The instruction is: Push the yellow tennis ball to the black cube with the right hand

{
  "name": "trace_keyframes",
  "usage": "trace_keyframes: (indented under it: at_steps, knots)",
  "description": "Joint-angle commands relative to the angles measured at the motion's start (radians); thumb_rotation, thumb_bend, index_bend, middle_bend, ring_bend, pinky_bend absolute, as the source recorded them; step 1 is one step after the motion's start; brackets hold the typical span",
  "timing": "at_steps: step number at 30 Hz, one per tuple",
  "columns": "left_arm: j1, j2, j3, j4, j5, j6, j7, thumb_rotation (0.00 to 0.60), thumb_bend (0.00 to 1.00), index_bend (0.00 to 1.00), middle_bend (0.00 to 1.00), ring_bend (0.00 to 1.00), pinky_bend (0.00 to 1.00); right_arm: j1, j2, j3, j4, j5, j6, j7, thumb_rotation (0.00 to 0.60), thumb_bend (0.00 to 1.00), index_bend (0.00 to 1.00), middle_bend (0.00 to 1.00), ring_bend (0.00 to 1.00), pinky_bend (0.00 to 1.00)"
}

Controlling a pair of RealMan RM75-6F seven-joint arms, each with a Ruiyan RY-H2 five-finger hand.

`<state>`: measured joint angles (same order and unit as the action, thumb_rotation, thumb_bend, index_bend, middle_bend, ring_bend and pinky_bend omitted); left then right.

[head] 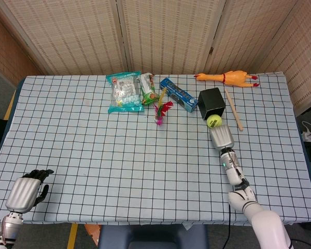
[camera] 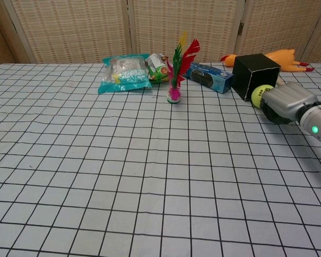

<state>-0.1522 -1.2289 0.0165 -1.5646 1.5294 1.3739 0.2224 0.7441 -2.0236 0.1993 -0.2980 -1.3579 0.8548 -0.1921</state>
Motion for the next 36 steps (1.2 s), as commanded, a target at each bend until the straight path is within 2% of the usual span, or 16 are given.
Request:
trace_keyframes:
  at_steps: [1, 13, 21, 27, 36]
  knots:
    - [-0.002, -0.003, -0.002, 0.005, -0.010, -0.008, -0.002, 0.600, 0.52, 0.30, 0.37, 0.31, 0.52, 0.023, -0.013, 0.009, 0.025, 0.009, -0.017, -0.001, 0.600, 1.00, 0.93, 0.77, 0.74, 1.00]
    - [-0.010, -0.012, -0.007, 0.027, -0.050, -0.040, -0.005, 0.600, 0.53, 0.30, 0.37, 0.31, 0.52, 0.079, -0.039, 0.035, 0.098, 0.040, -0.080, -0.029, 0.600, 1.00, 0.93, 0.77, 0.73, 1.00]
    - [-0.012, -0.014, -0.004, 0.030, -0.055, -0.046, 0.001, 0.600, 0.53, 0.30, 0.37, 0.31, 0.52, 0.079, -0.027, 0.055, 0.091, 0.066, -0.069, -0.105, 0.600, 1.00, 0.93, 0.77, 0.73, 1.00]
    - [-0.010, -0.012, -0.003, 0.026, -0.047, -0.033, 0.001, 0.600, 0.53, 0.30, 0.37, 0.31, 0.52, 0.049, 0.029, 0.063, 0.011, 0.086, -0.069, -0.171, 0.600, 1.00, 0.93, 0.77, 0.73, 1.00]
    - [-0.010, -0.010, 0.001, 0.017, -0.034, -0.025, 0.013, 0.600, 0.53, 0.30, 0.37, 0.31, 0.52, -0.022, 0.184, 0.064, -0.218, 0.124, -0.070, -0.241, 0.600, 1.00, 0.93, 0.77, 0.73, 1.00]
